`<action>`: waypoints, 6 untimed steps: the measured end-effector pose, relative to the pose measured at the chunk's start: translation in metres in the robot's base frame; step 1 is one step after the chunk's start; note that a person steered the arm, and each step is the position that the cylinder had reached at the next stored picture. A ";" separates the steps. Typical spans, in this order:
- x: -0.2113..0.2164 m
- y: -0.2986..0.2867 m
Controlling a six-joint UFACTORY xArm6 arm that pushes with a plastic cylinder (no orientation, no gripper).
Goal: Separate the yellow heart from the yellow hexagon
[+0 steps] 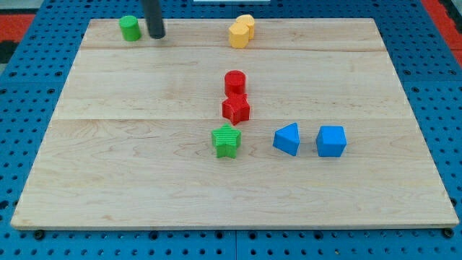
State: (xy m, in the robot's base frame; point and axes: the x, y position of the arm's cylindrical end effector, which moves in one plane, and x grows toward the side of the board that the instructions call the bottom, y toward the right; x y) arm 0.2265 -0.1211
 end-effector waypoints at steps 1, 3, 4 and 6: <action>-0.024 0.013; -0.035 0.066; -0.034 0.114; 0.028 0.160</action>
